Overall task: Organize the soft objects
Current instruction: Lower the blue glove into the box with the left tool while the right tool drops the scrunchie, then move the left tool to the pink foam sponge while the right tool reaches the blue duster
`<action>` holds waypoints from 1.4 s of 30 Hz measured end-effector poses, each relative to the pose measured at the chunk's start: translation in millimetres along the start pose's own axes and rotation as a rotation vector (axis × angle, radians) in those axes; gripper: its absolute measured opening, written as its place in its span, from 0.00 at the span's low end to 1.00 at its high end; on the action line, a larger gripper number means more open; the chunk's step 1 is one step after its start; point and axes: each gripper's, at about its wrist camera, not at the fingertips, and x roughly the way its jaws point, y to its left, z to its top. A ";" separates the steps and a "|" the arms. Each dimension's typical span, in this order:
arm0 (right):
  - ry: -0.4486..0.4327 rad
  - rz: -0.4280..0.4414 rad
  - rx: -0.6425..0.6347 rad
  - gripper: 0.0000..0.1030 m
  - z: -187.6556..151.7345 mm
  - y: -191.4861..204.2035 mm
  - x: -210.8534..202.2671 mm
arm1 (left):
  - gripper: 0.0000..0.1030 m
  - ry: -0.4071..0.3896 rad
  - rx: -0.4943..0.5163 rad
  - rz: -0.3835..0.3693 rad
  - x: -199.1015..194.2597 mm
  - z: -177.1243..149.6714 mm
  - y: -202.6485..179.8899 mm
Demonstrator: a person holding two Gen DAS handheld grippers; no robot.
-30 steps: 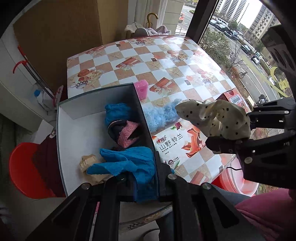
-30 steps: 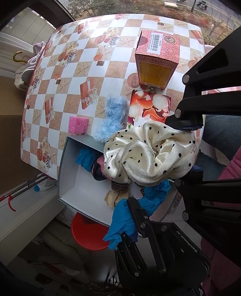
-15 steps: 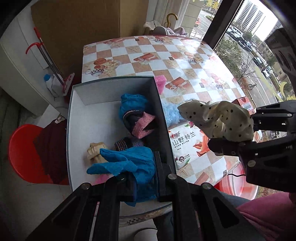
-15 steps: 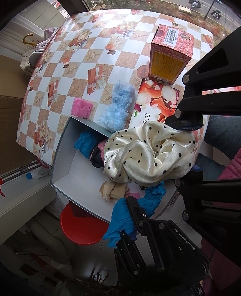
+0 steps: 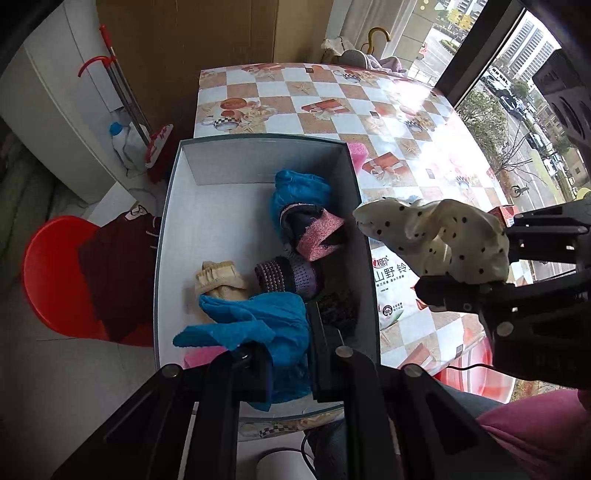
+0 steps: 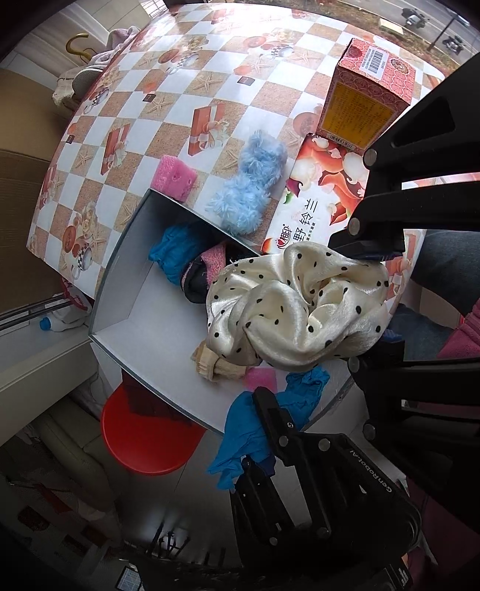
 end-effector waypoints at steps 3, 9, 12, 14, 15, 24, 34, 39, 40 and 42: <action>0.004 0.005 -0.014 0.26 2.9 3.2 2.7 | 0.15 0.004 -0.019 0.006 0.3 -1.7 4.7; 0.013 0.011 -0.031 0.26 7.4 7.9 6.6 | 0.15 0.011 -0.055 0.012 2.2 -4.7 13.6; 0.016 0.010 -0.036 0.26 9.8 9.0 8.7 | 0.15 0.016 -0.068 0.014 3.5 -5.7 17.1; 0.015 0.013 -0.034 0.26 11.3 9.4 9.1 | 0.15 0.019 -0.076 0.017 3.8 -5.9 19.0; 0.013 0.016 -0.031 0.26 11.9 9.3 9.5 | 0.15 0.018 -0.079 0.022 3.7 -5.8 19.9; 0.027 0.041 -0.028 0.26 17.8 14.6 22.5 | 0.15 0.045 -0.146 0.042 11.6 -9.0 34.1; 0.052 0.035 -0.044 0.29 27.7 20.6 32.1 | 0.46 0.044 -0.183 0.080 15.1 -13.3 38.3; 0.034 0.026 -0.047 0.51 31.4 20.5 28.7 | 0.67 0.075 -0.207 0.097 21.5 -13.6 42.7; 0.034 0.025 -0.047 0.51 32.0 20.2 28.3 | 0.69 0.082 -0.214 0.095 23.3 -13.6 43.6; 0.037 0.025 -0.042 0.51 32.9 18.7 28.1 | 0.75 0.075 -0.231 0.076 24.5 -14.4 45.2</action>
